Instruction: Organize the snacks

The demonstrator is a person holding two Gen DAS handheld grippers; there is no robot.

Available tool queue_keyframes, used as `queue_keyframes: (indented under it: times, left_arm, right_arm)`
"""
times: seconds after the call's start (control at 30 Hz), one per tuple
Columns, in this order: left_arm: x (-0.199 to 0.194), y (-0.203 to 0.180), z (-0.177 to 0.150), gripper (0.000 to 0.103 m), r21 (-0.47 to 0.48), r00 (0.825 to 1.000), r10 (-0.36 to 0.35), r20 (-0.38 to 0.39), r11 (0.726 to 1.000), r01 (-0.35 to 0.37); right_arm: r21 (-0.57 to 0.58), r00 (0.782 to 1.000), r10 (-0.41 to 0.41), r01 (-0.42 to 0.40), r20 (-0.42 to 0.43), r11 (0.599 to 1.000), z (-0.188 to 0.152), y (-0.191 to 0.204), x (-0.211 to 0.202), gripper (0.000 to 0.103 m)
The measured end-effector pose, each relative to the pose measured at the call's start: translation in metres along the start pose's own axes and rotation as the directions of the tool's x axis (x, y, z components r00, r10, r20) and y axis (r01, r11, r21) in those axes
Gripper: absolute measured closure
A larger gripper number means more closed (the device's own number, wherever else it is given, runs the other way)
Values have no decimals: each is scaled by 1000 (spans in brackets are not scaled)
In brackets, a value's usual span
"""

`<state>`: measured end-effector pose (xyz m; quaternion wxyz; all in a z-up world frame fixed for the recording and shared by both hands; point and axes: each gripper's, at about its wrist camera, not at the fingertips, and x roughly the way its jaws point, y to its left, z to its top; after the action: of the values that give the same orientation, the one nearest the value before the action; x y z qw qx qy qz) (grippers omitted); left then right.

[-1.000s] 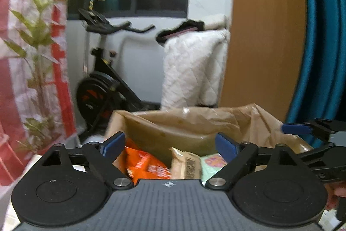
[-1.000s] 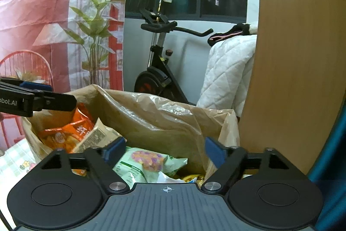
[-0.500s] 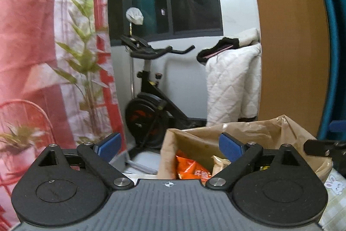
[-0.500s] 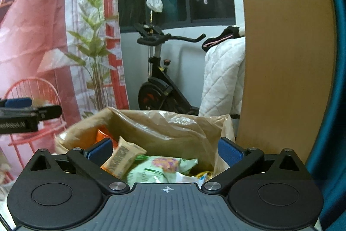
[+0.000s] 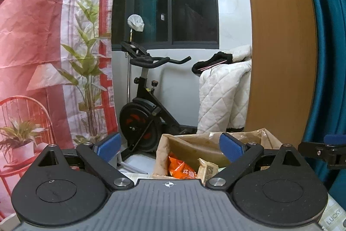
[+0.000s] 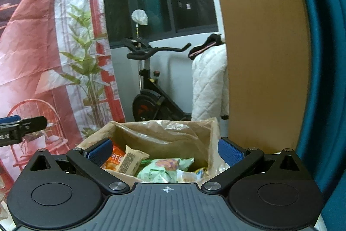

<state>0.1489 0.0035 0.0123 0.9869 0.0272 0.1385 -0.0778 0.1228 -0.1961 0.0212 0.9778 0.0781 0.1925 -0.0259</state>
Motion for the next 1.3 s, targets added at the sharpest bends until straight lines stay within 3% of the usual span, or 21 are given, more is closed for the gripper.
queue_keyframes:
  times: [0.23,1.3]
  left_arm:
    - [-10,-6,-2,5,23,999,38,0,999,-38]
    - [-19,-5,-6,5,6,996,69,-58,998,-69]
  right_arm:
    - [-34,999,-54,54,4,998,-7,4,-11,0]
    - [-59,999,-34,33,-3,998,-8,7,-25,0]
